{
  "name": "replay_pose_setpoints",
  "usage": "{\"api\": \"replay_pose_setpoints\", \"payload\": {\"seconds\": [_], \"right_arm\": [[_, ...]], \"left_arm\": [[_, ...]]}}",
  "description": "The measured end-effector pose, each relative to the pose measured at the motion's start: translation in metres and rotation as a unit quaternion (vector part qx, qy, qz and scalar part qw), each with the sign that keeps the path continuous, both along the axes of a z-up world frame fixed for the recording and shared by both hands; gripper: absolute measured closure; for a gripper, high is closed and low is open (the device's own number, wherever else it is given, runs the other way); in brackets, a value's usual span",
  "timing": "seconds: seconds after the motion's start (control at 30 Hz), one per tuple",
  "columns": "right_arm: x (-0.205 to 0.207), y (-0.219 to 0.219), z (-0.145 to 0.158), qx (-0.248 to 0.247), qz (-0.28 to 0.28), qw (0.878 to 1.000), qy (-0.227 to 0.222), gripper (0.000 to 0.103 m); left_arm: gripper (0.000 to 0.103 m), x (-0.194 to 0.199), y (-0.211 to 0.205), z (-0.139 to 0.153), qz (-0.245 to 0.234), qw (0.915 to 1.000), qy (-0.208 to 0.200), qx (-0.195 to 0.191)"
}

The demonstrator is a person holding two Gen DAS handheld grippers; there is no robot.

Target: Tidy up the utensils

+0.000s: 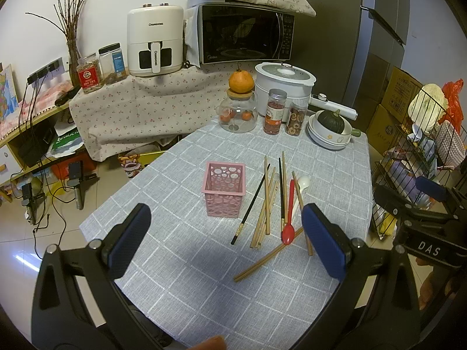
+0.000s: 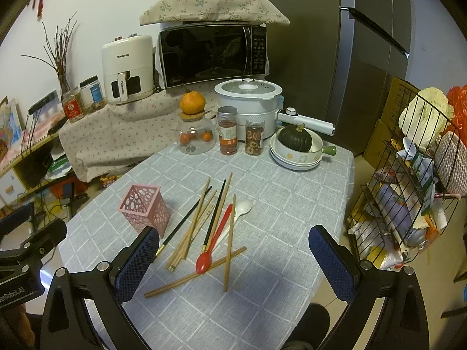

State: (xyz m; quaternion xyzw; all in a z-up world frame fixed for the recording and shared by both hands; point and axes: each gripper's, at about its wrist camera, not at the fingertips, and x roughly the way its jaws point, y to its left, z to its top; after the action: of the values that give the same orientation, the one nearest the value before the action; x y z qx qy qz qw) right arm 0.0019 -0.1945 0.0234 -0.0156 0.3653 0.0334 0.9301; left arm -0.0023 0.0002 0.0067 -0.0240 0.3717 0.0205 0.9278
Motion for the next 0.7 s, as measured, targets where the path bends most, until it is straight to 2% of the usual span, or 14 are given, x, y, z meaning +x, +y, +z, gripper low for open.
{"api": "replay_pose_setpoints", "payload": {"seconds": [0.7], "right_arm": [[-0.0009, 0.0000, -0.0013, 0.000, 0.000, 1.000, 0.000, 0.000]], "left_arm": [[0.001, -0.0010, -0.0006, -0.0006, 0.000, 1.0000, -0.002, 0.000]]}}
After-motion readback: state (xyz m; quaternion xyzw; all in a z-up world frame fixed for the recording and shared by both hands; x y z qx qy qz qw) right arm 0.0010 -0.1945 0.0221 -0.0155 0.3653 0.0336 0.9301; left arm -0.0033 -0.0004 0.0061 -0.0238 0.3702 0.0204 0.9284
